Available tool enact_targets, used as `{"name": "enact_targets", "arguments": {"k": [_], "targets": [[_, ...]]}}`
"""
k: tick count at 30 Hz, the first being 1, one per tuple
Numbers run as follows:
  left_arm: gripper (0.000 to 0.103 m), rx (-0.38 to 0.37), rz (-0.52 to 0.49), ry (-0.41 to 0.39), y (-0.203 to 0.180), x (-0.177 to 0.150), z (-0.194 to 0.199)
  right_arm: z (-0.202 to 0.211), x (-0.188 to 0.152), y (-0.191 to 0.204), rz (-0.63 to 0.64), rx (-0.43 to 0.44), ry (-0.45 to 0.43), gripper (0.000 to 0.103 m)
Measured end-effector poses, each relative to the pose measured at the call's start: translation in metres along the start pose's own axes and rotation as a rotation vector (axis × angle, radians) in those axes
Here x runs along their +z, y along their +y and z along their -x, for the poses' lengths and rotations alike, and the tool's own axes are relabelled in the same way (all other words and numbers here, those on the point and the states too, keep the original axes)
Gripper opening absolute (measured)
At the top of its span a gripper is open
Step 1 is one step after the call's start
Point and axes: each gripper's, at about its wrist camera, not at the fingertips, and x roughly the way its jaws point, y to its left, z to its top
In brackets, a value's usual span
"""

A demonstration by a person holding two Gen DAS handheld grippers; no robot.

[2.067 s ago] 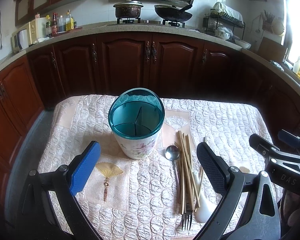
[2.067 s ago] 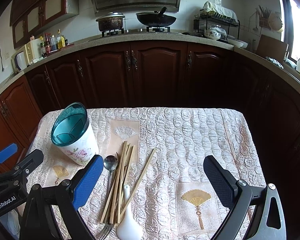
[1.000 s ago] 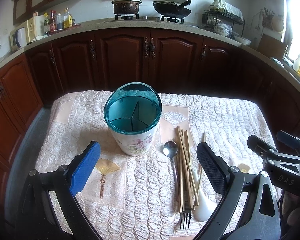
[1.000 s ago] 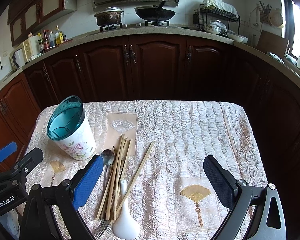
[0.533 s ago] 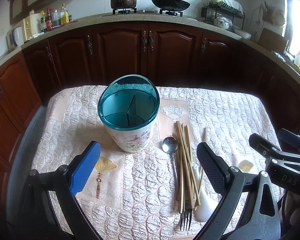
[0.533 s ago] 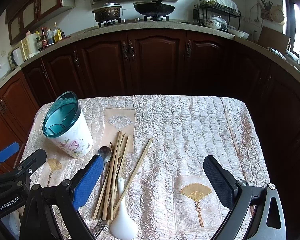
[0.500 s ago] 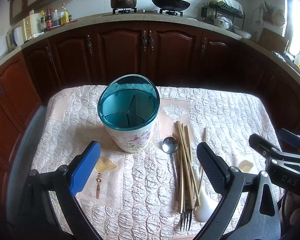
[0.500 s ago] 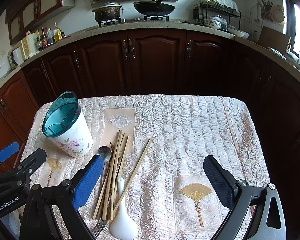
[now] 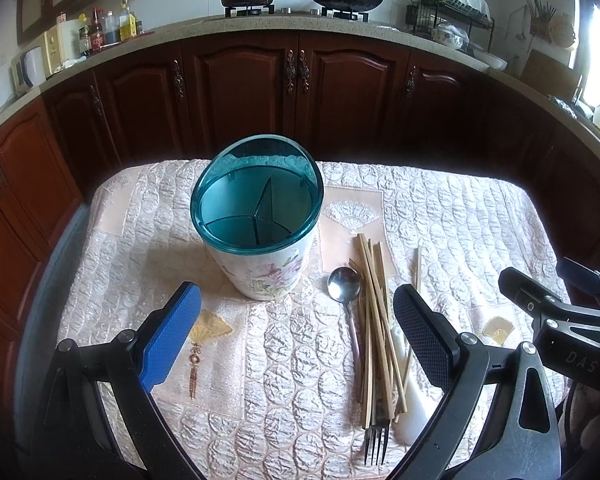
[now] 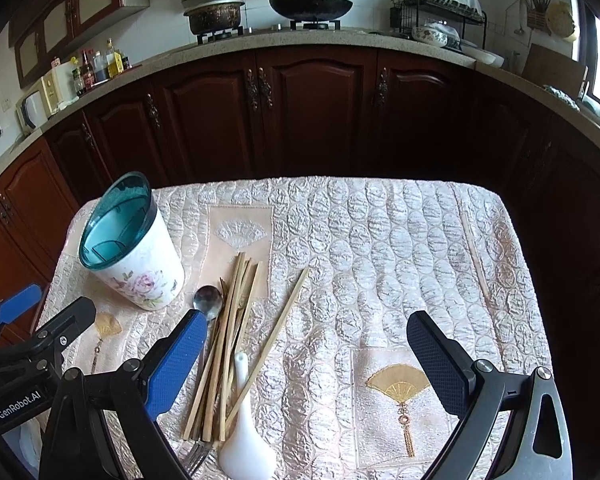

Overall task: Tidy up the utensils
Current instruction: 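Lower the left tool over the chopstick pile beside the metal spoon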

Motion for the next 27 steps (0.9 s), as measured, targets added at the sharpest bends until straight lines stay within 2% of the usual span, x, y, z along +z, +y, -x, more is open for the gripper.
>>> {"name": "enact_targets", "arguments": {"k": [9,13,15,20,23,27], "targets": [[0.098,-0.008,-0.014,0.059,0.003,-0.008,-0.020,-0.036,-0.014,-0.014,-0.014,0.025,0.082,0.100],[0.095,-0.082,-0.025,0.100,-0.001,-0.013,-0.033,-0.058,-0.020,-0.021,-0.039,0.057,0.125,0.094],[0.077,-0.128,-0.034,0.134,-0.007,-0.013,-0.041,-0.066,-0.021,-0.023,-0.042,0.075,0.138,0.090],[0.060,-0.160,-0.086,0.218,-0.031,-0.011,-0.073,-0.077,-0.023,-0.032,-0.043,0.074,0.149,0.082],[0.056,-0.178,-0.094,0.244,-0.045,-0.008,-0.090,-0.079,-0.023,-0.041,-0.051,0.075,0.150,0.078],[0.032,-0.162,-0.115,0.293,-0.068,-0.004,-0.120,-0.085,-0.022,-0.052,-0.072,0.095,0.162,0.073]]}}
